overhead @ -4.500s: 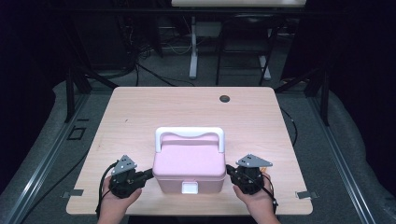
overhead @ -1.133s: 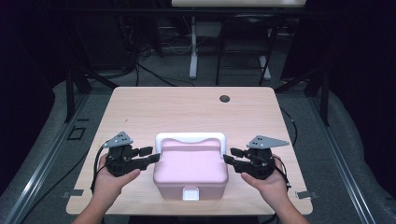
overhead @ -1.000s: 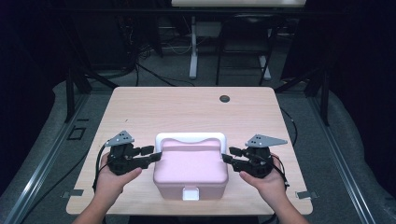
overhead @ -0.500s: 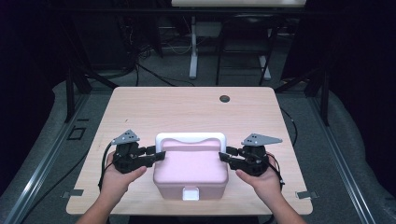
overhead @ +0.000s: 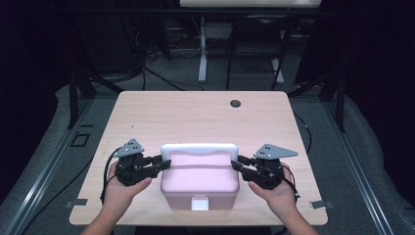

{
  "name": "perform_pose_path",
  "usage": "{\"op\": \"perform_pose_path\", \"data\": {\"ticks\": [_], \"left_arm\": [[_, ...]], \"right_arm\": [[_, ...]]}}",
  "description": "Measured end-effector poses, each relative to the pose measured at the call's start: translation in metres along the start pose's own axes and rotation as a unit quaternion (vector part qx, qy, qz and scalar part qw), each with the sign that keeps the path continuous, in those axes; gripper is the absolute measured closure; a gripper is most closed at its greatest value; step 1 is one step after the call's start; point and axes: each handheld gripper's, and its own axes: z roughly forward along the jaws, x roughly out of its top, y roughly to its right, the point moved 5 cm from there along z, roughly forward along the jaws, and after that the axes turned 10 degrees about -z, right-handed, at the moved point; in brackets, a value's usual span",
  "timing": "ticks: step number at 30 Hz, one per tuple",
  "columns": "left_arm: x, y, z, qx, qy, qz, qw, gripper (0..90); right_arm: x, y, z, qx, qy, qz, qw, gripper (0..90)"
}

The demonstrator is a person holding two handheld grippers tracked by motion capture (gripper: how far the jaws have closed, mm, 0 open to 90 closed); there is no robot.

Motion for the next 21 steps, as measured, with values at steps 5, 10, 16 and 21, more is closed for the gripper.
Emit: {"op": "perform_pose_path", "data": {"ticks": [5,10,16,21], "left_arm": [[-0.0016,0.0009,-0.0007,0.003,0.006,0.005,1.0000,68.9],[-0.0027,0.0012,-0.0006,0.010,0.012,0.012,0.9998,71.8],[-0.0031,0.0005,-0.0009,0.006,0.012,0.010,0.9999,73.5],[-0.0030,0.0007,-0.0016,0.005,0.005,0.012,0.9999,73.6]], "right_arm": [[-0.0013,0.0000,-0.0007,0.002,0.002,-0.005,1.0000,70.3],[-0.0017,0.0002,0.0006,0.007,0.002,-0.001,1.0000,70.0],[-0.0026,0.0006,0.0016,0.003,0.004,0.000,1.0000,72.8],[-0.0035,0.0008,0.0009,0.005,0.007,0.006,0.9999,73.2]]}}
